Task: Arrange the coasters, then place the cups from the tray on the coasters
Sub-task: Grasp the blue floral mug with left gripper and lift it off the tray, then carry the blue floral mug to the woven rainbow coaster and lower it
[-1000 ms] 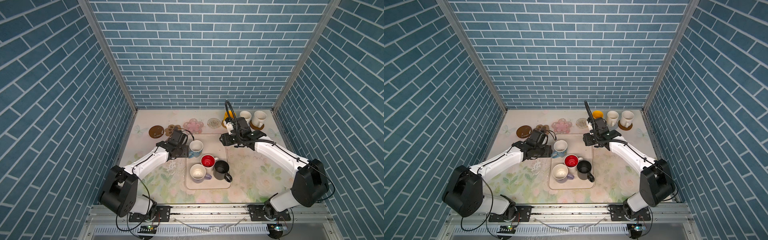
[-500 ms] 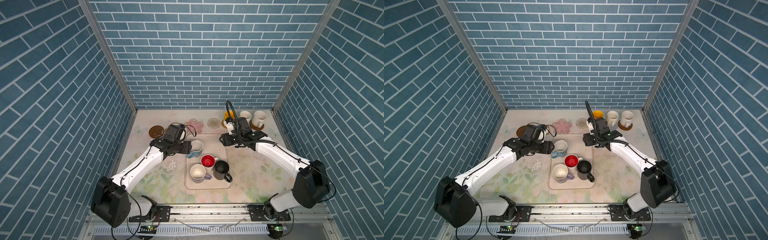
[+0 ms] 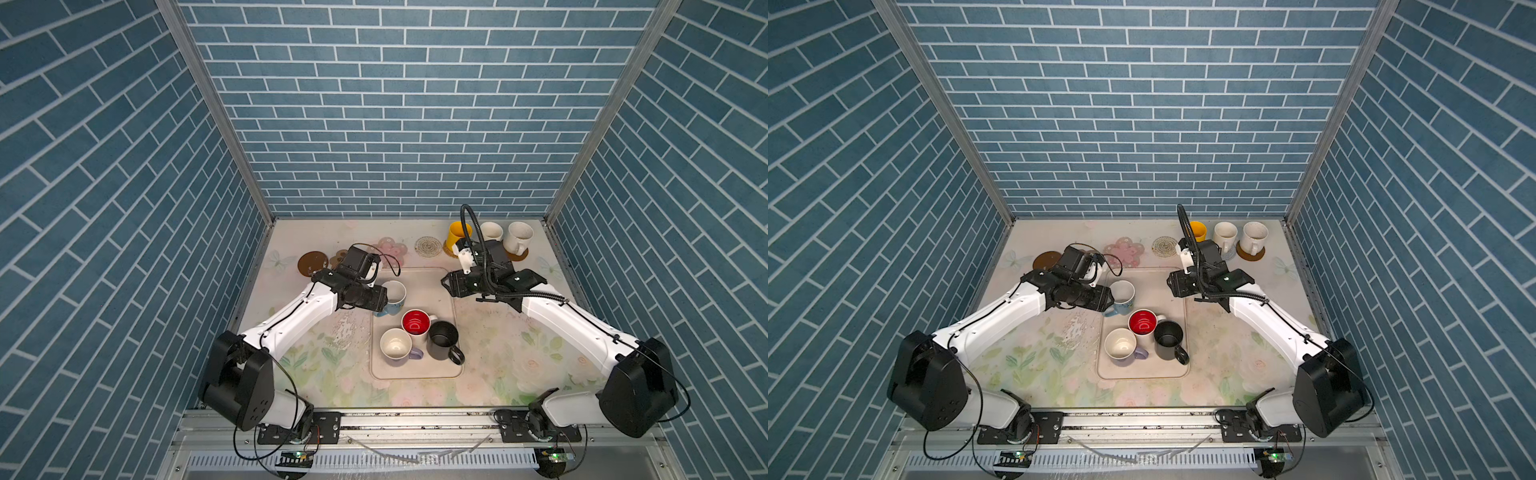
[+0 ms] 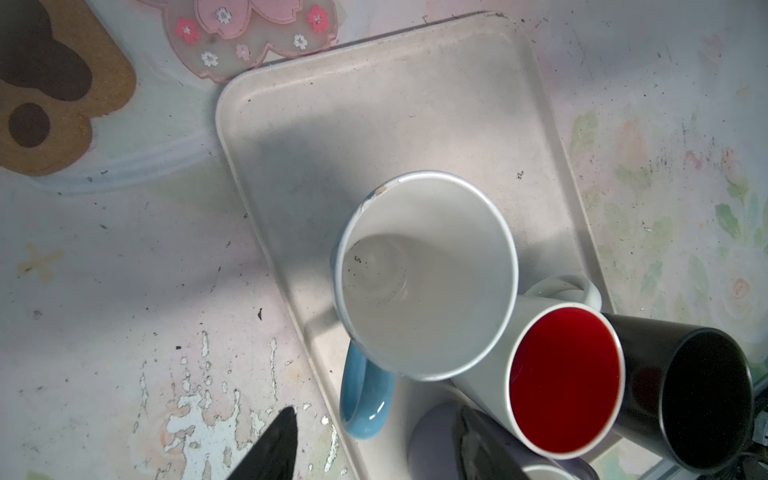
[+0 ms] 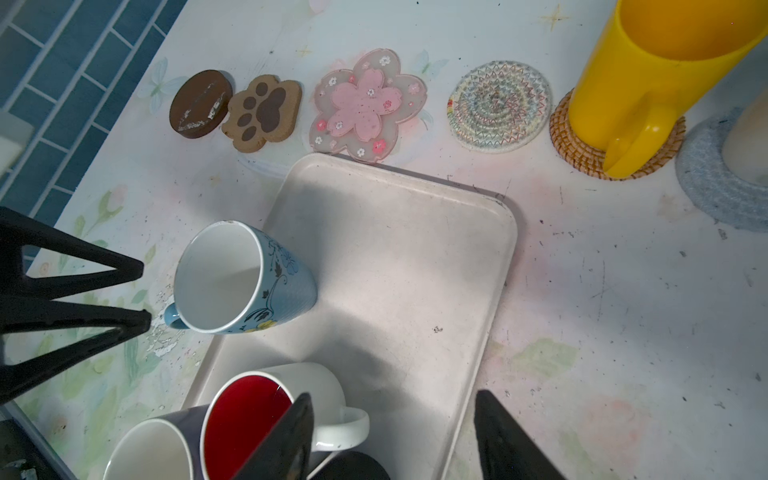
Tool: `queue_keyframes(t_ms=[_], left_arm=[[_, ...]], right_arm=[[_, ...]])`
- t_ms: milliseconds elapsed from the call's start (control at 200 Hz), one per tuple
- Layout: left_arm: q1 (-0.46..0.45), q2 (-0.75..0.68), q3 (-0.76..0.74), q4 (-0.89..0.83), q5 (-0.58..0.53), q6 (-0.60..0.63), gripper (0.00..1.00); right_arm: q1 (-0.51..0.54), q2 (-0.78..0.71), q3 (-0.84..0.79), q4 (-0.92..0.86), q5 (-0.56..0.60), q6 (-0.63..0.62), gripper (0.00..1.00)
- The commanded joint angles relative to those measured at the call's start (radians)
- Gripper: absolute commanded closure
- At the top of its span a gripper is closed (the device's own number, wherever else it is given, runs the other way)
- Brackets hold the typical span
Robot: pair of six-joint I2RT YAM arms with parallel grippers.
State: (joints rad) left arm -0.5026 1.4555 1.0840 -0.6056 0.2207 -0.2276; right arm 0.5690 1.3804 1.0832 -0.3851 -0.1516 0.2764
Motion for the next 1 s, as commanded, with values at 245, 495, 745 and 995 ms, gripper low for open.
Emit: queue_keyframes(t_ms=[245,495,745,995], left_arm=[[-0.035,0.068,-0.018,-0.004,-0.058,0.011,0.43],[-0.059,0.121,-0.016,0.028,-0.117,-0.013,0.53],[-0.083,0.160,-0.006,0.044,-0.163,-0.026,0.62],[-0.111,0.166,0.008,0.044,-0.226,-0.044,0.76]], right_arm=[[-0.003,-0.029,-0.057,0.045,-0.022,0.023,0.38],[-0.003,-0.039,-0.064,0.054,-0.026,0.026,0.38],[-0.004,-0.049,-0.069,0.054,-0.021,0.026,0.38],[-0.003,-0.057,-0.074,0.060,-0.022,0.031,0.38]])
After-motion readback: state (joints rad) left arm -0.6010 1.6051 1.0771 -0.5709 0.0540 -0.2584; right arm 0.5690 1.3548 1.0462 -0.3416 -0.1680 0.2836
